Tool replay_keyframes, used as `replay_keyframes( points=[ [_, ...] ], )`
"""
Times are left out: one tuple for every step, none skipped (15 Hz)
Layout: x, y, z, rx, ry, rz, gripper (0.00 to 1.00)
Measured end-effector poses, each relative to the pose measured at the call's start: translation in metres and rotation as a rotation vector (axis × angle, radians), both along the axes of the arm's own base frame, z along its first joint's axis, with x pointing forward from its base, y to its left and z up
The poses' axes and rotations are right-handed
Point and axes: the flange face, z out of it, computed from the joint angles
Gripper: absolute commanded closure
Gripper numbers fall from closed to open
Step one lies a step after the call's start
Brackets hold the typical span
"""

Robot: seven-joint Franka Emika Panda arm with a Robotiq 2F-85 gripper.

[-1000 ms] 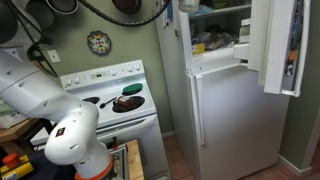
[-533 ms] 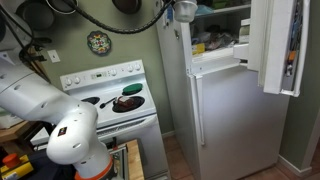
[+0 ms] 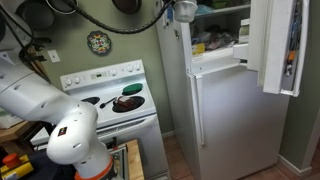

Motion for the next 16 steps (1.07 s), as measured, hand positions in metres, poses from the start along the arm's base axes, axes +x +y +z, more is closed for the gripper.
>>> replay_keyframes(
  points=[
    [0.0,0.006,-0.002,0.0,0.009,0.018,0.74],
    [-0.002,0.017,-0.007,-0.002,0.025,0.052,0.74],
    [-0.006,0.031,-0.012,-0.009,0.045,0.097,0.74],
    [-0.012,0.048,-0.018,-0.016,0.07,0.147,0.74],
    [-0.021,0.066,-0.022,-0.023,0.092,0.199,0.74],
    [-0.033,0.084,-0.027,-0.033,0.116,0.252,0.74],
    [-0.046,0.102,-0.032,-0.051,0.142,0.303,0.74],
    [-0.062,0.117,-0.037,-0.072,0.167,0.353,0.74],
    [-0.078,0.131,-0.04,-0.089,0.188,0.405,0.74],
    [-0.094,0.143,-0.044,-0.105,0.207,0.46,0.74],
    [-0.109,0.154,-0.046,-0.119,0.218,0.513,0.74],
    [-0.122,0.164,-0.05,-0.13,0.225,0.567,0.74],
    [-0.132,0.173,-0.055,-0.137,0.228,0.621,0.49],
    [-0.136,0.178,-0.058,-0.142,0.232,0.634,0.49],
    [-0.137,0.179,-0.058,-0.144,0.231,0.634,0.49],
    [-0.136,0.178,-0.057,-0.142,0.232,0.63,0.49]
  ],
)
